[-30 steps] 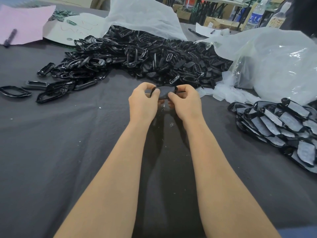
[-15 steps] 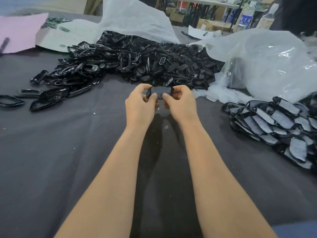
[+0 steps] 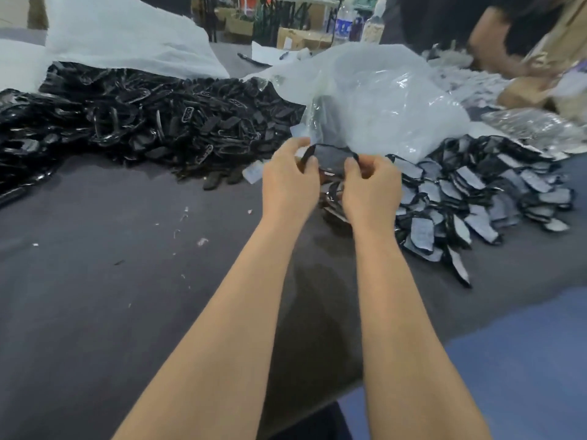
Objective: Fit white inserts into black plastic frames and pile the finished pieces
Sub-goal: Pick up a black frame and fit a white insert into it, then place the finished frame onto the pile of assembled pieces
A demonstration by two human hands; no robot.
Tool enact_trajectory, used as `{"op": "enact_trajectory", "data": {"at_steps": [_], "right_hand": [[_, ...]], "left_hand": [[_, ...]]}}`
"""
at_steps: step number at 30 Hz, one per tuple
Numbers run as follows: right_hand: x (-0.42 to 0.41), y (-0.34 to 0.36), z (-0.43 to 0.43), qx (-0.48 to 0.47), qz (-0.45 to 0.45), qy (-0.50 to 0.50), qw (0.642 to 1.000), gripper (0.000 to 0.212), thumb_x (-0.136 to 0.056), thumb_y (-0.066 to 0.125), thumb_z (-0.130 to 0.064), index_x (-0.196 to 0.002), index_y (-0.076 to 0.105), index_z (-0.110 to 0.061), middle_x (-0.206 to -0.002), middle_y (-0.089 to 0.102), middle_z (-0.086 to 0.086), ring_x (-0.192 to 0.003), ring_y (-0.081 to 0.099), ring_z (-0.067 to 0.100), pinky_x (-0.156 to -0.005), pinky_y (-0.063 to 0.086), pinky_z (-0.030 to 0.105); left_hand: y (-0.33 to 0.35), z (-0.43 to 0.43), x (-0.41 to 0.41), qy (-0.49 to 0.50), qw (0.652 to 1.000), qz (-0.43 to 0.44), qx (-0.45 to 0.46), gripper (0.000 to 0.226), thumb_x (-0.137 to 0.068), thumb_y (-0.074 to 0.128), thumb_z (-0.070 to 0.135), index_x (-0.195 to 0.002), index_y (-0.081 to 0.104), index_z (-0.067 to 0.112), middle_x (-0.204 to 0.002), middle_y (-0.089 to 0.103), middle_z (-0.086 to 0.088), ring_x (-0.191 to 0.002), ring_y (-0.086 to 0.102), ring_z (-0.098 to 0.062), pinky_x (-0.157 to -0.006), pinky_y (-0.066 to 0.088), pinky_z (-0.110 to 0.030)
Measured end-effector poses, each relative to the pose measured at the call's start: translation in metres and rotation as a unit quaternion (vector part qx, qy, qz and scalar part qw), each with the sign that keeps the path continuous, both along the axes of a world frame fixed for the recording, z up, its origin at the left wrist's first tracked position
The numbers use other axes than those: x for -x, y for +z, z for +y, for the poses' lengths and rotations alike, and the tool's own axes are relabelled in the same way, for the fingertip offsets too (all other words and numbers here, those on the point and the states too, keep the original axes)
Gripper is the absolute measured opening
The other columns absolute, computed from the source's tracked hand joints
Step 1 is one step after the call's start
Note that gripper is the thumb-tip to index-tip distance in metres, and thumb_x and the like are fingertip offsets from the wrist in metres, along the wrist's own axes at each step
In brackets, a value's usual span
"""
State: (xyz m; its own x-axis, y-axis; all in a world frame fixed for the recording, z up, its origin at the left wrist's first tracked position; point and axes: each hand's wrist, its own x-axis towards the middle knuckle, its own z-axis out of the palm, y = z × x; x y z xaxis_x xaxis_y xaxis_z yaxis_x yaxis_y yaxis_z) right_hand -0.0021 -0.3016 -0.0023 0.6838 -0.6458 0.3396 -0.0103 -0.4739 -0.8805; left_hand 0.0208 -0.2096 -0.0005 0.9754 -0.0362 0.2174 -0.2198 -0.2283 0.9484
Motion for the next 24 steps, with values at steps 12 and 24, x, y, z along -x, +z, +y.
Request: {"op": "enact_trajectory", "data": {"at_steps": [12, 24], "right_hand": [[0.019, -0.02, -0.056, -0.016, 0.023, -0.08, 0.996, 0.007, -0.091, 0.057, -0.011, -0.097, 0.058, -0.006, -0.069, 0.045, -0.016, -0.061, 0.042, -0.006, -0.059, 0.032, -0.003], [0.013, -0.021, -0.047, 0.047, 0.014, -0.098, 0.994, 0.013, -0.093, 0.056, -0.016, -0.103, 0.059, -0.009, -0.077, 0.051, -0.011, -0.084, 0.055, 0.015, -0.068, 0.033, 0.018]], "left_hand": [[-0.013, -0.073, 0.011, 0.008, 0.994, 0.0, -0.106, 0.023, -0.094, 0.048, 0.01, -0.114, 0.058, 0.015, -0.107, 0.064, -0.003, -0.109, 0.055, -0.026, -0.099, 0.04, -0.043], [-0.02, -0.066, 0.0, 0.001, 0.998, -0.041, -0.052, 0.016, -0.093, 0.059, 0.013, -0.109, 0.059, 0.012, -0.102, 0.06, 0.001, -0.091, 0.054, -0.015, -0.078, 0.038, -0.019]]}}
